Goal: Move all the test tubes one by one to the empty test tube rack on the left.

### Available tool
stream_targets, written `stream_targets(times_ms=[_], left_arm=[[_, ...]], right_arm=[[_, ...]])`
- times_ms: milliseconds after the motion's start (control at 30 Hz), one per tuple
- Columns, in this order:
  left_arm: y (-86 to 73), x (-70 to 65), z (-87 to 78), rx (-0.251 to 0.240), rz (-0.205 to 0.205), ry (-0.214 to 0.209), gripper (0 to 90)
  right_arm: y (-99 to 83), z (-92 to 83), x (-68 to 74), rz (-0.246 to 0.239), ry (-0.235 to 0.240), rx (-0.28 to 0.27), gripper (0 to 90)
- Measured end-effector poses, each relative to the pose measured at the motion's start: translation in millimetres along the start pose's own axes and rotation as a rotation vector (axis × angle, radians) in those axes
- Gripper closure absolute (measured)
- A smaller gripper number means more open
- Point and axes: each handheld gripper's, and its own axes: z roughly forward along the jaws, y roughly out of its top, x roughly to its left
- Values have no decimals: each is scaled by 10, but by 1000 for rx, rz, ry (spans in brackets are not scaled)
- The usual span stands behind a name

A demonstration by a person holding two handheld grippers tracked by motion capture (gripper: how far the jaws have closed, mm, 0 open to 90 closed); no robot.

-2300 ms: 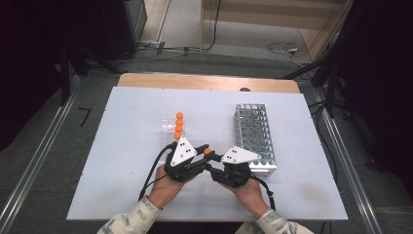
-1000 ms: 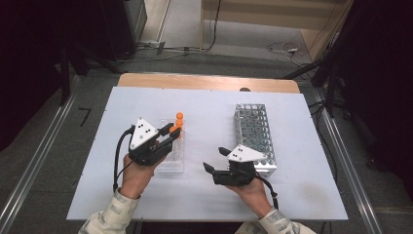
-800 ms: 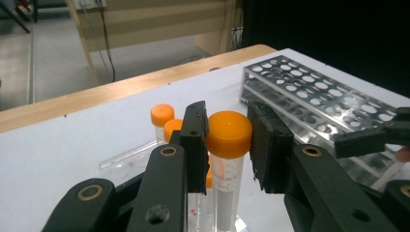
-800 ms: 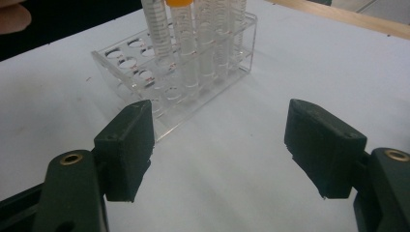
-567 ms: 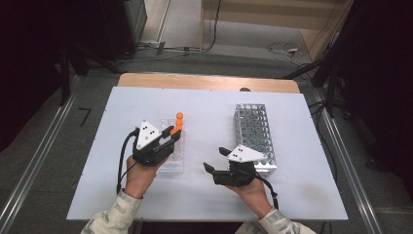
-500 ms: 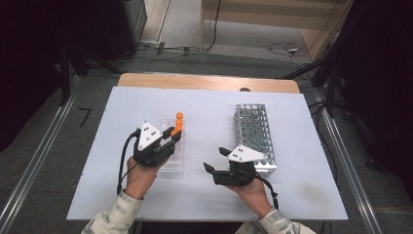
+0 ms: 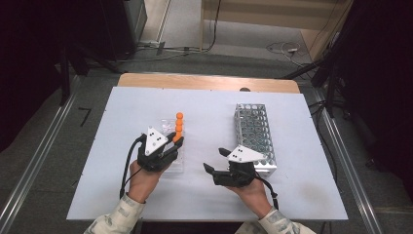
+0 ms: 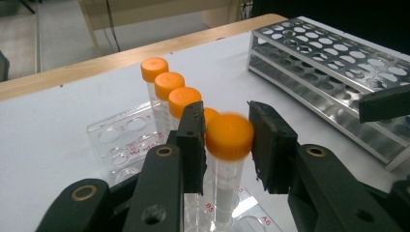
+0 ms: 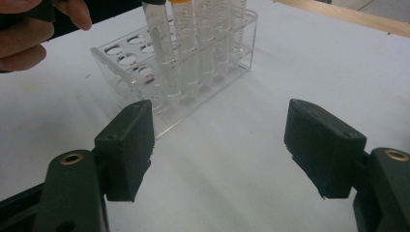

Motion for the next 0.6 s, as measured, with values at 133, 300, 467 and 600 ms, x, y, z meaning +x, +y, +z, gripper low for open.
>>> stream_targets(times_ms=[133, 300, 467, 600], left_arm=[[-2, -1, -2, -3, 0, 2, 674], [2, -4, -8, -8, -3, -2, 666], [21, 0, -40, -30, -11, -4, 637], [33, -8, -58, -42, -17, -12, 603]], right_arm=[[0, 1, -1, 1, 0, 0, 244], [1, -1, -1, 1, 1, -2, 244], [3, -7, -5, 3, 0, -2, 245], [4, -7, -3, 2, 0, -4, 245]])
